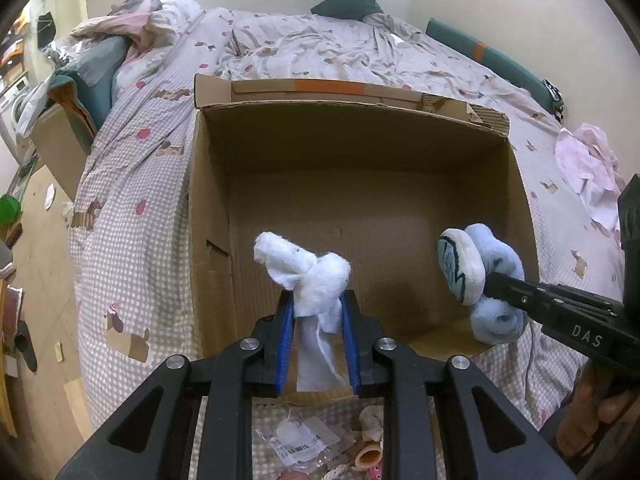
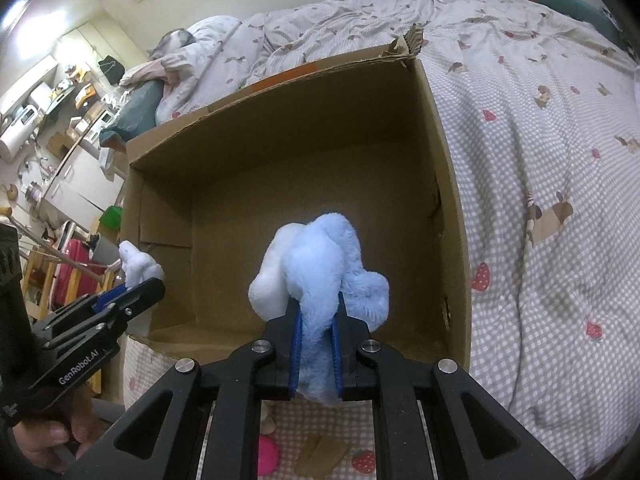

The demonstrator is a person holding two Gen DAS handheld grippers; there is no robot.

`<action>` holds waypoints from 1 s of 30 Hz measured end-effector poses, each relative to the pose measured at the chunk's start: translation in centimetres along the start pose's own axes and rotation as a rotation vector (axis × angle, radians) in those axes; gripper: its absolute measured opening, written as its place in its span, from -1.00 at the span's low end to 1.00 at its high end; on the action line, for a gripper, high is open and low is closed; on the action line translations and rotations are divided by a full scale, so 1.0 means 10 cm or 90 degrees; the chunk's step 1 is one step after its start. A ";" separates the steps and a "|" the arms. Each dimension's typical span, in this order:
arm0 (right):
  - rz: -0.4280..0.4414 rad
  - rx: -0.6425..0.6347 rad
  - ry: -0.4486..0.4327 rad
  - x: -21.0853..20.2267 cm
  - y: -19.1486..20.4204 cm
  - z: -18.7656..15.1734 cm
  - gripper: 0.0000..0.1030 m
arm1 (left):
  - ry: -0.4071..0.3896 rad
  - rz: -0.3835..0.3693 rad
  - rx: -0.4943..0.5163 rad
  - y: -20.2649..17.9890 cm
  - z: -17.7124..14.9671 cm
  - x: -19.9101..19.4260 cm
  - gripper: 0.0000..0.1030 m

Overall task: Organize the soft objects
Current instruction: 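Carry both items over the box and open both tools to drop them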

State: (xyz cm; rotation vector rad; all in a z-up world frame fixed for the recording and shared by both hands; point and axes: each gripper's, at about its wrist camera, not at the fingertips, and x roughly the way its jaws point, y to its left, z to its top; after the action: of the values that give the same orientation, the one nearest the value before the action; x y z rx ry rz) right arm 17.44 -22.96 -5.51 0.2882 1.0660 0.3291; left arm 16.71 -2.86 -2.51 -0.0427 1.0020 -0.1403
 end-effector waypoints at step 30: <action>0.009 0.022 -0.043 -0.17 -0.04 0.04 0.68 | -0.027 0.027 -0.011 -0.04 0.02 -0.16 0.61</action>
State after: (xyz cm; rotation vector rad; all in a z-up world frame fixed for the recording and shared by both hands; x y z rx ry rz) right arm 17.07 -24.01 -4.15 0.3351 1.0048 0.3113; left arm 15.99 -3.07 -1.04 -0.0402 0.9604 -0.0906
